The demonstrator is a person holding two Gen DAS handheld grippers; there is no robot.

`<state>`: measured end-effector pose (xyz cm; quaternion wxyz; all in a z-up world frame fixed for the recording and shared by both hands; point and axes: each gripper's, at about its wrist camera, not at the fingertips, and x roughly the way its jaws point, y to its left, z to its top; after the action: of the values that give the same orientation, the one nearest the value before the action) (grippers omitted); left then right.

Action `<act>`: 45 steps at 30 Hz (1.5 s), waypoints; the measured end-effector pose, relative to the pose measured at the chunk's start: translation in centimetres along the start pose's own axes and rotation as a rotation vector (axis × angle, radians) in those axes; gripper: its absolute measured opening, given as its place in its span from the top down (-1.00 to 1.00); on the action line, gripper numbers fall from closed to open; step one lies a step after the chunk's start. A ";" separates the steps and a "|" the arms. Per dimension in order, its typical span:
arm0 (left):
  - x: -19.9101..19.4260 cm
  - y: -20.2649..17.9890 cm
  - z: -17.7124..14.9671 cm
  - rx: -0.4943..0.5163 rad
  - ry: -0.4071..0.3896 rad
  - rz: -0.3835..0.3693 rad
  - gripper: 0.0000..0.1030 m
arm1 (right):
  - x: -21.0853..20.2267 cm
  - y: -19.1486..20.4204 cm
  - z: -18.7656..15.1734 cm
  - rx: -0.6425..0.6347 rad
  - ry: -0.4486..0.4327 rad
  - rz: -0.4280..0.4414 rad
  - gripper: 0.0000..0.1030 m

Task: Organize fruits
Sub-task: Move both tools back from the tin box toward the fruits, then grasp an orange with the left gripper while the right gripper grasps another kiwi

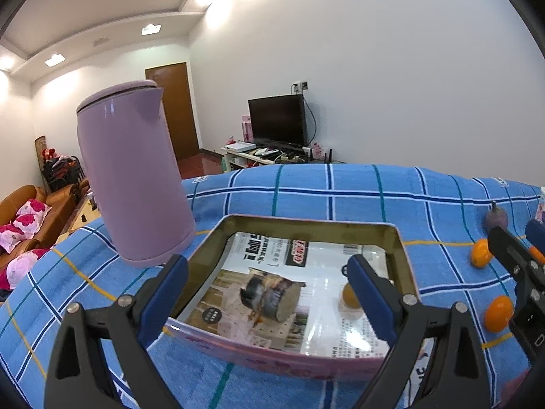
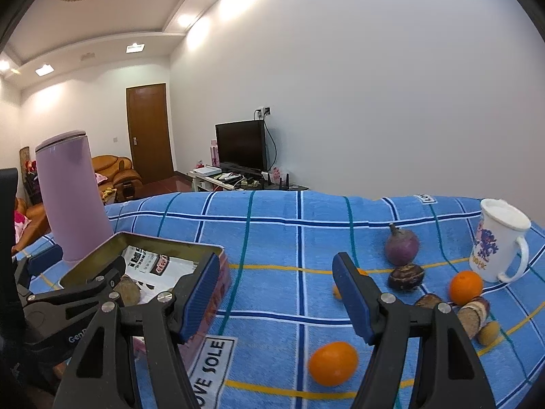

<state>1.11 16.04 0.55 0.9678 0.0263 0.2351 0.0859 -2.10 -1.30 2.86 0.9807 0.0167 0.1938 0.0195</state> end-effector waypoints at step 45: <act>-4.0 -14.4 -1.6 0.190 0.130 -0.301 -0.87 | -4.8 -17.5 -1.1 0.077 0.040 -0.242 -0.36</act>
<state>-0.95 1.21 -0.34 0.9457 0.0764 0.3054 -0.0808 -6.34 -18.94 2.99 0.9705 0.0306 0.2145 -0.1061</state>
